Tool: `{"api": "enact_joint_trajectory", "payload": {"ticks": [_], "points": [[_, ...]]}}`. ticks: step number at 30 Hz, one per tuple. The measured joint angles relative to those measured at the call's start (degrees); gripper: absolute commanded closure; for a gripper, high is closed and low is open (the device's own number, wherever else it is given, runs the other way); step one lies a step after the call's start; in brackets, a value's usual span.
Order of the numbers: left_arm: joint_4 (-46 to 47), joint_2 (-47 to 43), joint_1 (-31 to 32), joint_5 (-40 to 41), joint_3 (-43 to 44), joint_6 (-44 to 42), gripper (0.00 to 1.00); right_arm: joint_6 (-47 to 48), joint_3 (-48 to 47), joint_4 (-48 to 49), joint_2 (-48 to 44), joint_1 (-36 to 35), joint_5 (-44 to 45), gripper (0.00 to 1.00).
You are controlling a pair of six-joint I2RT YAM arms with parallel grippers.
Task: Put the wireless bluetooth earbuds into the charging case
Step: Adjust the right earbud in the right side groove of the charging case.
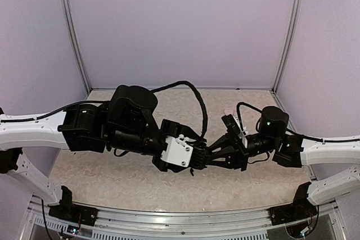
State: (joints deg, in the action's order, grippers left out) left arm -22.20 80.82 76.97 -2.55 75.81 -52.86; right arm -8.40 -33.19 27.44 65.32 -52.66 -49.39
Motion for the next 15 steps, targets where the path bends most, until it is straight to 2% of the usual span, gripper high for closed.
{"api": "enact_joint_trajectory", "payload": {"ticks": [15], "points": [[-0.4,1.7,0.0,1.2,0.5,-1.4,0.64,0.1,-0.8,-0.8,1.1,-0.8,-0.7,1.00]]}}
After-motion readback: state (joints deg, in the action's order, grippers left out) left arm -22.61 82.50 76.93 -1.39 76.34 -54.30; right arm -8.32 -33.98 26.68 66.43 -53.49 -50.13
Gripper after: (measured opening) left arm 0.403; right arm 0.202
